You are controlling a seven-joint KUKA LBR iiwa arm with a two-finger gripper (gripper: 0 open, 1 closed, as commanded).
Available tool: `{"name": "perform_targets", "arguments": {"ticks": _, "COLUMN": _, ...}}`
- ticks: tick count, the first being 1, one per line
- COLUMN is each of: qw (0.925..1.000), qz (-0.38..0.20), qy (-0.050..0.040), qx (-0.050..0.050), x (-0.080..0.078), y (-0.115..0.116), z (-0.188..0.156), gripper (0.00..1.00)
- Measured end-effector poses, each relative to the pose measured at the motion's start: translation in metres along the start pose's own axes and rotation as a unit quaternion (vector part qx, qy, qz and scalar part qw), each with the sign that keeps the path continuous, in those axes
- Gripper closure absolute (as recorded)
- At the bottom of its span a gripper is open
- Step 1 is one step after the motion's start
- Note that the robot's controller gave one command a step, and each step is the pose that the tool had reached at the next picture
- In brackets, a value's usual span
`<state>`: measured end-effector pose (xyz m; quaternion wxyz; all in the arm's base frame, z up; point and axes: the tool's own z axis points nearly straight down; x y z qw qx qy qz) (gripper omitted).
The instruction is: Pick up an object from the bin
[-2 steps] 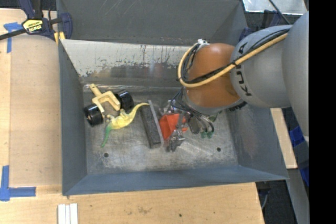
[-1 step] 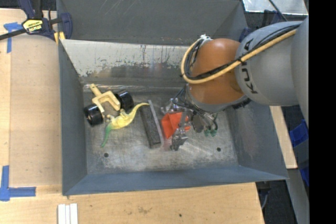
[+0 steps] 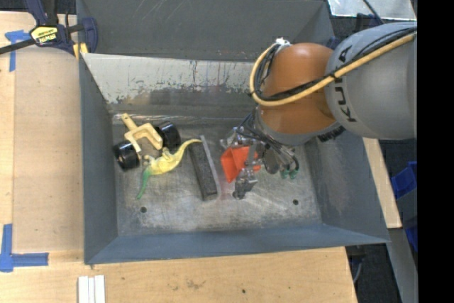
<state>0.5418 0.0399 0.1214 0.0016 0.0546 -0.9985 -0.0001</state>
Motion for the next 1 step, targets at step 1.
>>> {"name": "perform_targets", "arguments": {"ticks": 1, "qw": 1.0, "qz": 0.0, "qy": -0.0026, "qx": 0.0, "x": -0.0008, "y": -0.0001, "z": -0.0195, "gripper": 1.0}}
